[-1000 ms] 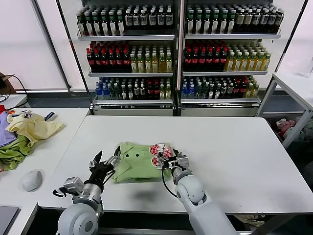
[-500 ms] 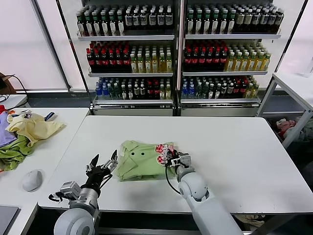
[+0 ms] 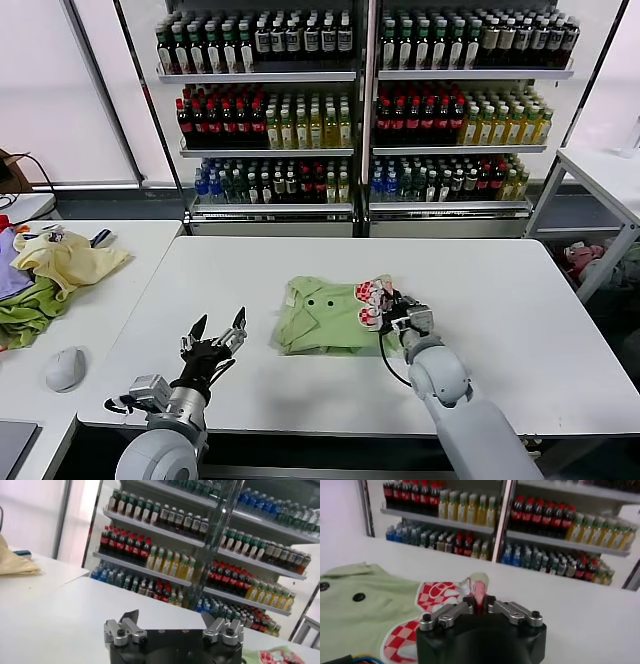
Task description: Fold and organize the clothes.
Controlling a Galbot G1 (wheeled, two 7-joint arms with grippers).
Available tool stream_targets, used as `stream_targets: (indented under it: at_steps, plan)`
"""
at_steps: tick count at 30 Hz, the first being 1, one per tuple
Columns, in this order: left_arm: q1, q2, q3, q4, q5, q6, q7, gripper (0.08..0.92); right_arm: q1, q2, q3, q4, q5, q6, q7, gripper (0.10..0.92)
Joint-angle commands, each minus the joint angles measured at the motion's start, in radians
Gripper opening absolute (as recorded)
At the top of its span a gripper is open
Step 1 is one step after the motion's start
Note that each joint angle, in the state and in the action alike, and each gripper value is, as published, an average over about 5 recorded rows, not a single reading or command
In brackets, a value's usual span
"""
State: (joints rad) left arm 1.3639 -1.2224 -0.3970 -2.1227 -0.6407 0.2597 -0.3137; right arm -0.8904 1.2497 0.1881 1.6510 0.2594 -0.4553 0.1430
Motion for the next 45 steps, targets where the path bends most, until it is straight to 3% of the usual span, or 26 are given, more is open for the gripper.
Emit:
stream_targets:
  at_steps: [1, 12, 19, 45]
  plan:
    - [0.011, -0.005, 0.02, 0.001, 0.083, -0.019, 0.01, 0.823, -0.199, -0.082, 0.126, 0.139, -0.043, 0.264, -0.057, 0.302]
    - [0.026, -0.008, 0.027, 0.014, 0.181, -0.057, 0.029, 0.823, -0.497, -0.065, 0.307, 0.422, -0.048, 0.284, -0.12, 0.622]
    - [0.024, -0.002, 0.023, 0.028, 0.2, -0.074, 0.032, 0.823, -0.553, -0.049, 0.347, 0.435, -0.052, 0.304, -0.127, 0.799]
    - [0.027, 0.014, -0.009, 0.04, 0.223, -0.094, 0.038, 0.823, -0.506, 0.008, 0.309, 0.41, -0.126, 0.315, -0.051, 0.823]
